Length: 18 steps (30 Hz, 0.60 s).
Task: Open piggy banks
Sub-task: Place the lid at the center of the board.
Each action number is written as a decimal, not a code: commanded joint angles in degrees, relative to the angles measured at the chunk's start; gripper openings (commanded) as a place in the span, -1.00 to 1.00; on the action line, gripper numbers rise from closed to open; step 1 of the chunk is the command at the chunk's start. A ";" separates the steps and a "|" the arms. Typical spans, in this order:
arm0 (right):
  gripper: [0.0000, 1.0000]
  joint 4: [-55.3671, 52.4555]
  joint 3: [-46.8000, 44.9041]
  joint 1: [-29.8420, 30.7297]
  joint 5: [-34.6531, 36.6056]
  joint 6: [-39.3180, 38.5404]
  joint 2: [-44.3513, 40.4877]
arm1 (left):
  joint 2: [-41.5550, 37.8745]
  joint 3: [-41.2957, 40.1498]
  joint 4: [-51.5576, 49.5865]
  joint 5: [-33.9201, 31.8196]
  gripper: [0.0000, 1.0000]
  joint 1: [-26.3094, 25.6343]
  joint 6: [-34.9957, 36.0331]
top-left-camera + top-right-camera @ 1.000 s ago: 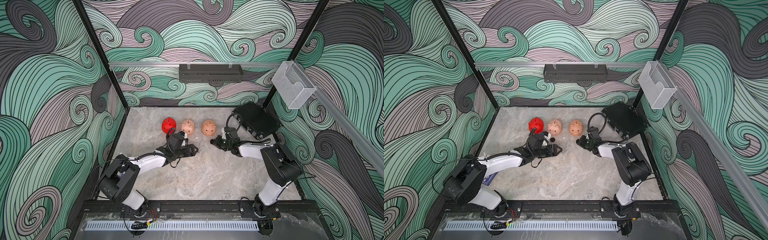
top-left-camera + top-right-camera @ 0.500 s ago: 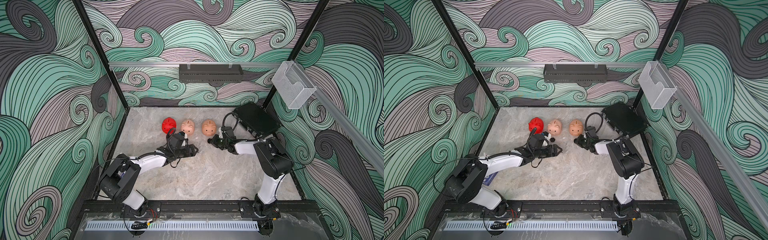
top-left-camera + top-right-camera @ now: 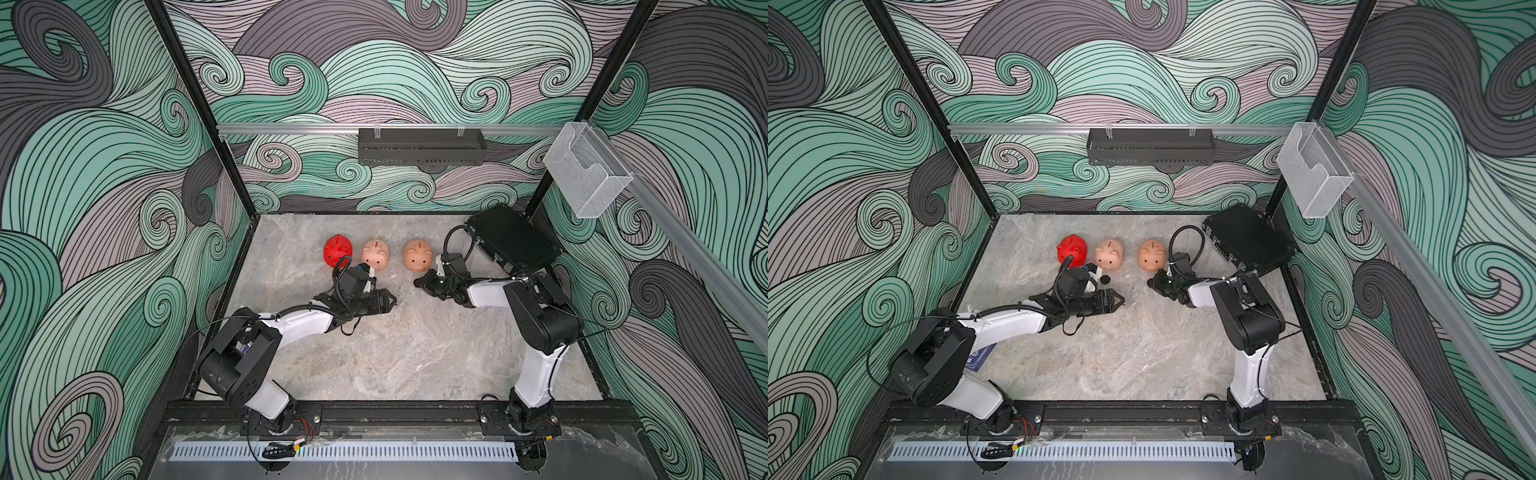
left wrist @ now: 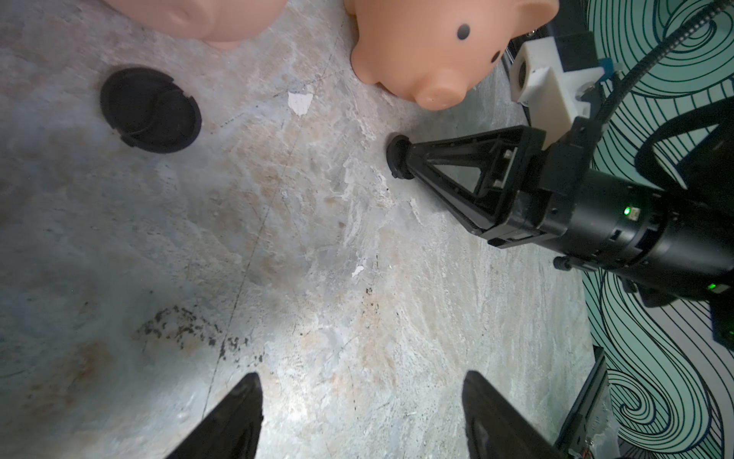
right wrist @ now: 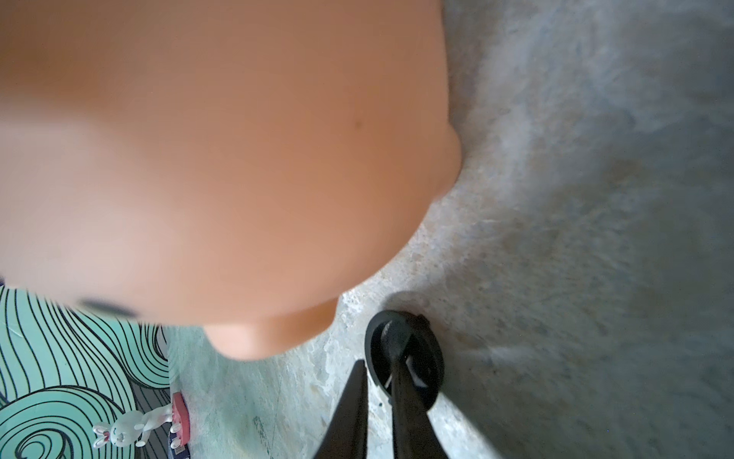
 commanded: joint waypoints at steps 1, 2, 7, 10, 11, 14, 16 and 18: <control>-0.68 0.69 1.27 0.00 -1.02 0.08 -0.85 | -1.22 2.06 -1.32 -0.42 0.55 0.79 0.89; -0.67 0.60 1.02 0.00 -1.09 0.00 -1.65 | -1.79 2.15 -1.84 -0.48 0.56 0.86 1.03; -0.58 -1.53 -2.58 -0.01 -0.65 -2.09 -9.83 | -9.96 1.72 -7.43 -3.70 0.56 0.85 3.10; -0.46 -3.72 -6.90 -0.04 1.05 -4.35 -16.53 | -16.13 0.52 -12.37 -7.60 0.58 0.86 4.77; -0.41 -4.73 -8.25 -0.09 2.10 -5.21 -18.89 | -18.16 0.14 -13.98 -9.31 0.59 0.86 5.24; -0.14 -9.05 -12.32 -0.13 6.11 -8.71 -27.15 | -24.93 -1.88 -18.77 -16.08 0.65 0.94 6.24; 0.09 -13.03 -14.32 -0.24 9.35 -11.69 -32.94 | -29.45 -3.88 -20.00 -20.29 0.71 0.94 7.41; 0.28 -16.41 -15.64 -0.37 12.39 -14.18 -38.22 | -33.17 -6.26 -19.72 -23.85 0.78 0.95 8.40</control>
